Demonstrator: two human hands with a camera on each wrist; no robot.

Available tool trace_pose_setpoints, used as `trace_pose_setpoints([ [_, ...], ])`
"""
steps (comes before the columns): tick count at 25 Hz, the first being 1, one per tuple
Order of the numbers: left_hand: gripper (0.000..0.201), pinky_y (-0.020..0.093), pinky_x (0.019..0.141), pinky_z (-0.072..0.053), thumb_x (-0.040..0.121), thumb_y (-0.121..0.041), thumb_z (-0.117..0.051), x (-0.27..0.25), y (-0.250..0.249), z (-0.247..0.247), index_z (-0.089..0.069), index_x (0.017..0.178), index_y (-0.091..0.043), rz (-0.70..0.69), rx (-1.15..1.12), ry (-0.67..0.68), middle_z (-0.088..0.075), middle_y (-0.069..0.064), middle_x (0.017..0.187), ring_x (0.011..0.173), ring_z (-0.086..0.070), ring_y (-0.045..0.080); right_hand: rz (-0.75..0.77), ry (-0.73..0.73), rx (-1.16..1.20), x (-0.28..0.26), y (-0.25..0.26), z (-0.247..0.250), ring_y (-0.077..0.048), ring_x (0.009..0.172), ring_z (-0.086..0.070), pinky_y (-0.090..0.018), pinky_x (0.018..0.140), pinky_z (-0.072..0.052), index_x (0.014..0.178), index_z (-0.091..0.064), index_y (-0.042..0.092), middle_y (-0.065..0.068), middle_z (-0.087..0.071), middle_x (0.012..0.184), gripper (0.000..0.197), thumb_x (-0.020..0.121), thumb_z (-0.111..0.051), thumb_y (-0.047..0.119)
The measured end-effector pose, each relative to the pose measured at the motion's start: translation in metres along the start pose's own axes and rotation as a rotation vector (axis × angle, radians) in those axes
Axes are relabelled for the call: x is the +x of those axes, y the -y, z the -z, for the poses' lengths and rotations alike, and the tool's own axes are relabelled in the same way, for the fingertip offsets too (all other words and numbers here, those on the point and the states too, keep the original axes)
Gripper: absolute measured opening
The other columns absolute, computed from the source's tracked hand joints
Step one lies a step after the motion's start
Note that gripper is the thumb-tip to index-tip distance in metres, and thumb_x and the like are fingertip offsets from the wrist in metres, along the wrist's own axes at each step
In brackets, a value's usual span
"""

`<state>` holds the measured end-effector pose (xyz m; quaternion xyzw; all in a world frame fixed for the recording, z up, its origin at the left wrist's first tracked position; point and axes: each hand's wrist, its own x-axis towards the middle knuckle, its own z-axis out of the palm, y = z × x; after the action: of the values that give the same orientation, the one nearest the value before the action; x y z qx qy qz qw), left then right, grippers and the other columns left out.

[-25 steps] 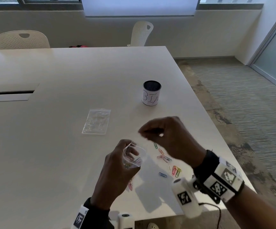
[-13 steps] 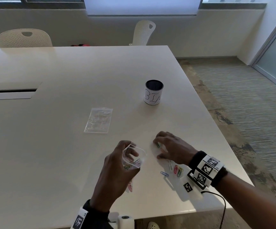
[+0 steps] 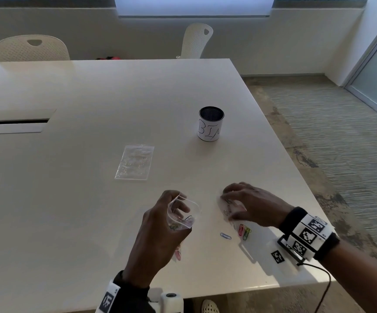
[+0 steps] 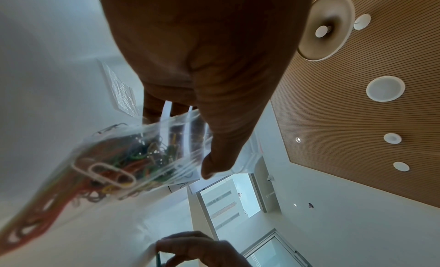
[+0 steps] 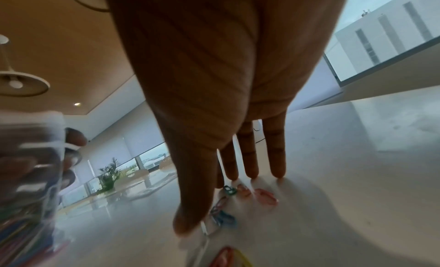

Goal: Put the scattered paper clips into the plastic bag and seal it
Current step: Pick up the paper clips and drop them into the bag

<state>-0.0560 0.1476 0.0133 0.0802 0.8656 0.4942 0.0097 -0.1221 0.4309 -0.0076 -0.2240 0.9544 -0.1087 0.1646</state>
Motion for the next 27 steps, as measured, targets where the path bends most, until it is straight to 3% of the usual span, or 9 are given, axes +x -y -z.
trace_pose_setpoints([
  [2, 0.047, 0.010, 0.068, -0.053, 0.081, -0.014, -0.085, 0.002, 0.000, 0.000, -0.059, 0.112, -0.037, -0.006, 0.003, 0.000, -0.072, -0.020, 0.096, 0.087, -0.071, 0.005, -0.002, -0.002, -0.018, -0.008, 0.001, -0.005, -0.009, 0.125, -0.053, -0.026, 0.098, -0.052, 0.137, -0.062, 0.027, 0.014, -0.054, 0.141, 0.054, 0.088, -0.077, 0.042],
  [5, 0.045, 0.008, 0.068, -0.052, 0.081, -0.015, -0.085, 0.005, -0.002, -0.002, -0.059, 0.112, -0.035, -0.010, 0.000, 0.006, -0.072, -0.020, 0.096, 0.086, -0.071, 0.004, 0.002, -0.131, 0.082, -0.010, 0.003, -0.012, -0.009, 0.098, -0.066, -0.028, 0.085, -0.059, 0.106, -0.077, 0.022, 0.009, -0.067, 0.117, 0.018, 0.089, -0.080, 0.023],
  [7, 0.045, 0.008, 0.068, -0.051, 0.081, -0.015, -0.085, 0.006, -0.004, -0.004, -0.059, 0.112, -0.035, -0.016, 0.001, 0.013, -0.072, -0.022, 0.095, 0.087, -0.071, 0.003, -0.020, -0.162, 0.115, -0.008, 0.006, -0.014, -0.009, 0.087, -0.068, -0.029, 0.079, -0.061, 0.097, -0.078, 0.021, 0.008, -0.069, 0.108, 0.005, 0.092, -0.077, 0.020],
  [12, 0.046, 0.009, 0.069, -0.052, 0.082, -0.016, -0.085, 0.010, -0.006, -0.005, -0.058, 0.112, -0.037, -0.028, 0.007, 0.017, -0.072, -0.022, 0.095, 0.087, -0.071, 0.002, -0.112, -0.185, 0.107, -0.003, 0.014, -0.018, -0.013, 0.087, -0.067, -0.021, 0.075, -0.052, 0.100, -0.077, 0.018, 0.003, -0.069, 0.107, 0.013, 0.099, -0.066, 0.025],
  [15, 0.045, 0.007, 0.068, -0.051, 0.082, -0.017, -0.086, 0.012, -0.007, -0.005, -0.059, 0.113, -0.036, -0.027, 0.004, 0.013, -0.072, -0.023, 0.096, 0.087, -0.071, 0.001, -0.117, -0.162, 0.113, -0.005, 0.022, -0.017, -0.017, 0.091, -0.067, -0.025, 0.080, -0.052, 0.110, -0.073, 0.021, 0.004, -0.065, 0.110, 0.022, 0.092, -0.075, 0.033],
  [19, 0.045, 0.005, 0.067, -0.049, 0.082, -0.017, -0.086, 0.013, -0.007, -0.006, -0.059, 0.113, -0.036, -0.032, 0.001, 0.013, -0.072, -0.024, 0.095, 0.087, -0.071, 0.001, -0.091, -0.171, 0.103, -0.003, 0.034, -0.024, -0.019, 0.089, -0.068, -0.024, 0.074, -0.049, 0.096, -0.074, 0.021, 0.004, -0.066, 0.103, 0.003, 0.093, -0.073, 0.022],
  [24, 0.045, 0.007, 0.067, -0.050, 0.082, -0.016, -0.086, 0.014, -0.007, -0.007, -0.059, 0.112, -0.035, -0.035, -0.009, 0.014, -0.071, -0.024, 0.096, 0.086, -0.070, 0.003, -0.146, -0.155, 0.083, 0.004, 0.038, -0.024, -0.016, 0.079, -0.051, -0.022, 0.073, -0.036, 0.096, -0.067, 0.015, -0.003, -0.066, 0.101, 0.008, 0.098, -0.059, 0.014],
  [27, 0.044, 0.007, 0.067, -0.051, 0.082, -0.016, -0.085, 0.013, -0.007, -0.006, -0.059, 0.112, -0.035, -0.039, -0.011, 0.011, -0.071, -0.024, 0.097, 0.087, -0.070, 0.003, -0.139, -0.130, 0.067, 0.005, 0.039, -0.023, -0.015, 0.079, -0.049, -0.021, 0.074, -0.034, 0.098, -0.065, 0.014, -0.005, -0.066, 0.102, 0.008, 0.099, -0.058, 0.014],
])
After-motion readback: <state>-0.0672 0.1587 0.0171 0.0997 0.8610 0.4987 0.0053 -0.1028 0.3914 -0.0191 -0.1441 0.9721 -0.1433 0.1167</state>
